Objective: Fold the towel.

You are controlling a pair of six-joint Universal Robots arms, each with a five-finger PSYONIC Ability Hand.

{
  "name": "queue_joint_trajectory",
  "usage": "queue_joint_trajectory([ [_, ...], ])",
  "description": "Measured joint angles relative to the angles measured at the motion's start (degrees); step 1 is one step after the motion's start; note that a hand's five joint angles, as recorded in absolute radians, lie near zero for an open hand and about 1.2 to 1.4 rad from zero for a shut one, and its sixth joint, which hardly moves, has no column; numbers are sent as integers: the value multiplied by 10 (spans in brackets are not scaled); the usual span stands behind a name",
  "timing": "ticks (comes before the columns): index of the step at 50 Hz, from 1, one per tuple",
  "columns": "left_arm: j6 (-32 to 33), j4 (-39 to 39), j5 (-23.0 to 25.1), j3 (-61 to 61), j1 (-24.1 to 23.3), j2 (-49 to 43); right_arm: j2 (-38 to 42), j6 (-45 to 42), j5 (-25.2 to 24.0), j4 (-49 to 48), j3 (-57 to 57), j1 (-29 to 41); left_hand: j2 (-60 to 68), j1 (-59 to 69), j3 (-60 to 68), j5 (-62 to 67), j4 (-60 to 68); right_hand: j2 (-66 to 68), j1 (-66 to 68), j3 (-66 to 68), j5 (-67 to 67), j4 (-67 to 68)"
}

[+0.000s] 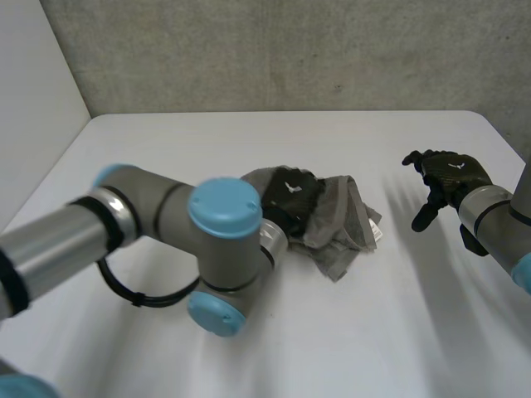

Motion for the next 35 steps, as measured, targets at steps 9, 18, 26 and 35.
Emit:
queue_joint_trajectory([
  [9, -3, -1, -41, -125, 49, 191, 6, 12, -12, 7, -11, 7, 2, 6, 3, 4, 4, 0, 0, 0, 0, 0],
  [18, -3, -1, -38, -242, 112, 385, 26, 106, -79, 41, -43, 38, 2, 6, 3, 5, 4, 0, 0, 0, 0, 0],
  [26, -2, 1, -33, -318, 186, 484, 46, 116, -99, 45, -57, 84, 2, 6, 4, 5, 4, 0, -1, 0, 0, 0],
  [35, -1, 24, 8, -404, 319, 518, 53, 61, -93, 44, -56, 98, 2, 6, 4, 5, 4, 0, -2, 0, 0, 0],
])
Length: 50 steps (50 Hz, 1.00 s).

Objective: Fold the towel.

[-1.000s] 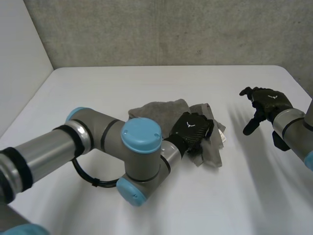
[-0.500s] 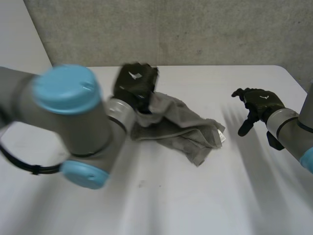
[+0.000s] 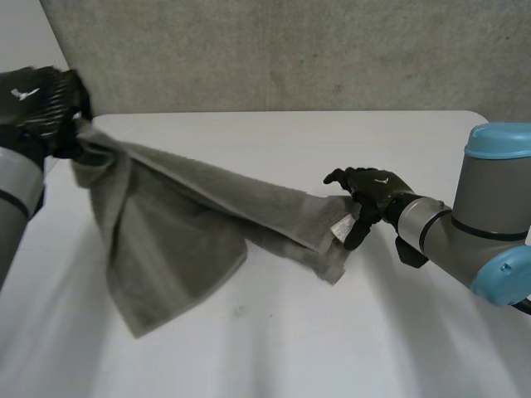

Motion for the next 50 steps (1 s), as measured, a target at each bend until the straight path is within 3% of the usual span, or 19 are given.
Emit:
queue_joint_trajectory([
  [2, 0, 6, 10, -8, 18, -1, 2, -8, 2, 0, 0, 2, 0, 0, 0, 0, 0, 0, 0, 0, 0, 0],
  [4, -1, 26, 52, -32, 73, -6, 12, -25, 11, -3, -1, 10, 0, 0, 0, 0, 0, 0, 0, 0, 0, 0],
  [6, -3, 32, 80, -42, 94, -13, 21, -28, 18, -5, -6, 14, 0, 0, 0, 0, 0, 0, 0, 0, 0, 0],
  [12, -6, 41, 147, -66, 118, -36, 64, -31, 40, -10, -38, 43, 0, 0, 0, 0, 0, 0, 0, 0, 0, 0],
  [22, -6, 42, 155, -82, 103, -42, 93, -24, 51, -44, -73, 101, 0, 0, 0, 0, 0, 9, 22, 11, 8, 9],
  [25, -6, 44, 154, -86, 101, -43, 94, -23, 55, -62, -76, 115, 0, 0, 0, 0, 0, 212, 265, 223, 183, 200],
  [26, -5, 46, 154, -88, 100, -43, 95, -23, 56, -67, -77, 118, 0, 0, 0, 0, 0, 224, 277, 234, 194, 211],
  [27, -5, 48, 155, -88, 100, -45, 96, -23, 60, -73, -80, 121, 0, 0, 0, 0, 0, 399, 456, 403, 358, 391],
  [28, -4, 52, 155, -89, 100, -47, 98, -23, 63, -77, -84, 124, 0, 0, 0, 0, 0, 462, 517, 463, 409, 442],
  [29, -4, 55, 155, -89, 100, -49, 100, -23, 68, -80, -89, 126, 0, 0, 0, 0, 0, 513, 595, 515, 473, 502],
  [32, -3, 71, 156, -86, 100, -60, 104, -25, 84, -86, -108, 128, 0, 0, 0, 0, 0, 546, 654, 552, 514, 541],
  [37, -1, 127, 157, -46, 96, -90, 98, -37, 119, -102, -166, 125, 0, 0, 0, 0, 0, 546, 661, 555, 518, 546],
  [42, -2, 198, 157, 77, 71, -130, 44, -52, 139, -196, -218, 101, 0, 0, 0, 0, 0, 546, 662, 556, 519, 547],
  [46, -2, 219, 157, 163, 50, -146, -13, -55, 142, -294, -213, 76, 0, 0, 0, 0, 0, 546, 662, 556, 521, 548],
  [50, -2, 223, 166, 209, 34, -152, -55, -58, 138, -331, -179, 60, 0, 0, 0, 0, 0, 546, 663, 556, 525, 548],
])
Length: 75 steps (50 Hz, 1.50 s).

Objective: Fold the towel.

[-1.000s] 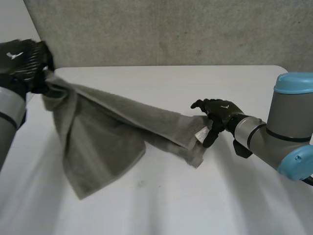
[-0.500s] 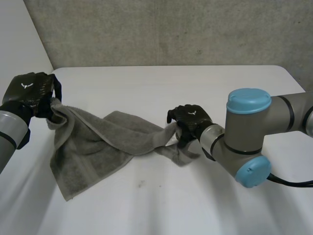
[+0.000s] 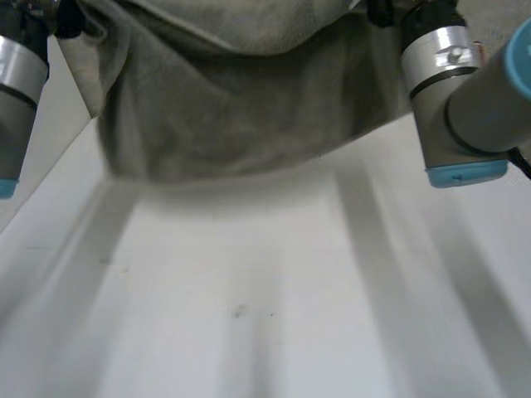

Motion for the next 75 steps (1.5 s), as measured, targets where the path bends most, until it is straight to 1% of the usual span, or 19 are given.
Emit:
queue_joint_trajectory([
  [4, 1, -3, 30, -21, -14, 1, -16, -1, -10, 29, 36, -13, 0, 0, 0, 0, 0, 0, 0, 1, 1, 0],
  [13, 13, 4, 145, -231, -29, -6, 15, -43, -71, 273, 134, -66, 0, 0, 0, 0, 0, 0, 0, 1, 1, 0],
  [18, 44, 16, 184, -321, -29, -32, 40, -92, -80, 334, 168, -91, 0, 0, 0, 0, 0, 0, 2, 1, 1, 0],
  [19, 75, 20, 198, -354, -29, -49, 47, -112, -82, 346, 187, -102, -11, 0, -12, -2, -11, 0, 2, 1, 1, 0],
  [22, 120, 24, 211, -385, -28, -67, 50, -127, -83, 348, 207, -112, -23, -4, -21, -7, -21, 0, 2, 1, 1, 0],
  [25, 184, 22, 220, -408, -24, -78, 46, -134, -82, 341, 227, -119, -227, -212, -222, -216, -222, 0, 2, 1, 1, 0],
  [28, 238, 17, 225, -418, -21, -77, 39, -134, -82, 332, 241, -123, -295, -275, -294, -284, -292, 0, 2, 1, 1, 0],
  [31, 276, 7, 228, -421, -21, -58, 28, -130, -81, 312, 260, -129, -430, -417, -430, -423, -432, 0, 2, 1, 1, 0],
  [34, 286, -3, 227, -420, -24, -33, 20, -121, -81, 294, 272, -135, -430, -417, -430, -423, -432, 0, 2, 1, 1, 0],
  [35, 286, -6, 227, -419, -26, -23, 18, -117, -81, 289, 276, -137, -508, -485, -508, -501, -509, 0, 2, 1, 1, 0],
  [39, 270, -17, 226, -416, -40, 18, 11, -91, -81, 272, 287, -149, -579, -561, -578, -567, -579, 0, 2, 1, 1, 0],
  [45, 182, -22, 220, -405, -67, 75, 6, -40, -82, 262, 293, -173, -586, -562, -585, -571, -586, 0, 2, 1, 1, 0],
  [52, 31, -35, 177, -365, -80, 88, 4, 21, -100, 267, 286, -202, -586, -562, -585, -571, -586, 0, 2, 1, 1, 0],
  [53, -17, -48, 141, -345, -82, 83, 4, 44, -115, 270, 283, -212, -586, -562, -585, -571, -586, 0, 2, 1, 1, 0],
  [56, -42, -61, 113, -331, -83, 75, 4, 57, -126, 271, 281, -217, -586, -562, -585, -571, -586, 0, 2, 1, 1, 0],
  [57, -73, -84, 67, -307, -85, 57, 3, 74, -140, 272, 278, -224, -586, -562, -585, -571, -586, 0, 2, 1, 1, 0],
  [59, -95, -118, 17, -278, -89, 29, 3, 96, -158, 273, 274, -234, -587, -562, -585, -572, -587, 0, 2, 1, 1, 0],
  [67, -113, -239, -65, -206, -120, -73, 1, 112, -168, 271, 272, -254, -589, -566, -588, -573, -589, 0, 2, 2, 1, 0],
  [75, -135, -249, -99, -186, -134, -135, 1, 136, -168, 266, 273, -274, -557, -541, -557, -551, -559, 0, 2, 2, 1, 0],
])
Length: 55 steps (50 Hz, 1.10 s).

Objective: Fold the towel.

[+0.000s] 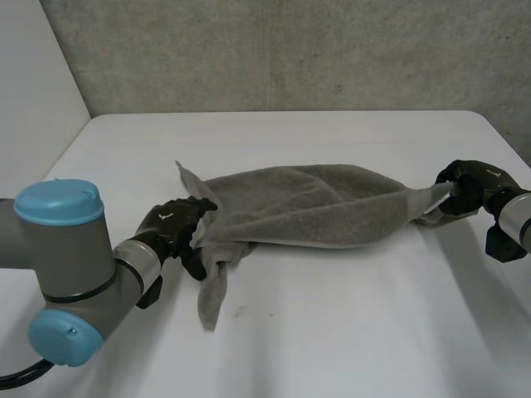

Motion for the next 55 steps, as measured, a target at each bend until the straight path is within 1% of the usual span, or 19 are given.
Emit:
queue_joint_trajectory([
  [8, -12, 20, -28, 17, 0, -33, 2, 21, -2, -1, -1, -8, 66, 69, 67, 67, 68, 0, 0, 0, 0, 0],
  [10, -13, 21, -29, 21, 0, -38, 2, 21, -2, -1, -1, -8, 86, 85, 82, 83, 84, 0, 0, 0, 0, 0],
  [14, -12, 21, -29, 34, 0, -57, 4, 19, -2, -1, -2, -7, 174, 181, 174, 174, 176, 0, 0, 0, 0, 0],
  [18, -13, 20, -26, 41, -2, -66, 4, 17, -2, -2, -2, -6, 218, 220, 218, 217, 219, 0, 0, 0, 0, 0],
  [31, -20, 20, -21, 54, -16, -71, 8, 9, -1, -2, -11, -6, 247, 248, 247, 247, 249, 0, 0, 0, 0, 0],
  [34, -31, 18, -19, 61, -19, -74, 10, -3, 0, -2, -13, -5, 252, 254, 253, 253, 255, 0, 0, 0, 0, 0],
  [35, -35, 17, -17, 63, -19, -74, 10, -8, 0, -2, -13, -4, 282, 287, 282, 280, 284, 0, 0, 0, 0, 0],
  [36, -41, 16, -12, 66, -19, -74, 10, -14, 0, -2, -13, -4, 420, 413, 419, 402, 410, 0, 0, 0, 0, 0],
  [37, -46, 15, -7, 68, -19, -75, 10, -19, 0, -2, -13, -3, 486, 492, 486, 483, 483, 0, 0, 0, 0, 0],
  [41, -57, 9, 11, 74, -19, -73, 8, -39, -1, 0, -18, -1, 537, 518, 537, 529, 539, 0, 0, 0, 0, 0],
  [43, -57, 2, 16, 76, -19, -72, 6, -47, -1, 2, -23, 0, 544, 522, 543, 536, 545, 0, 0, 0, 0, 0],
  [49, -40, -42, 20, 91, -12, -44, -9, -68, -4, 17, -44, 2, 554, 529, 554, 546, 556, 0, 0, 0, 0, 0],
  [50, -24, -60, 19, 96, -7, -24, -21, -77, -6, 28, -53, 2, 556, 530, 555, 548, 556, 0, 0, 0, 0, 0],
  [51, -24, -60, 19, 96, -7, -24, -21, -77, -6, 28, -53, 2, 556, 530, 555, 548, 556, 0, 0, 0, 0, 0],
  [52, -1, -77, 17, 102, 1, -1, -36, -88, -7, 40, -61, 2, 556, 532, 556, 548, 558, 0, 0, 0, 0, 0],
  [54, 23, -88, 15, 106, 6, 18, -49, -96, -9, 51, -67, 2, 557, 532, 556, 548, 558, 0, 0, 0, 0, 0],
  [55, 23, -88, 15, 106, 6, 18, -49, -96, -9, 51, -67, 2, 557, 532, 556, 548, 558, 0, 0, 0, 0, 0],
])
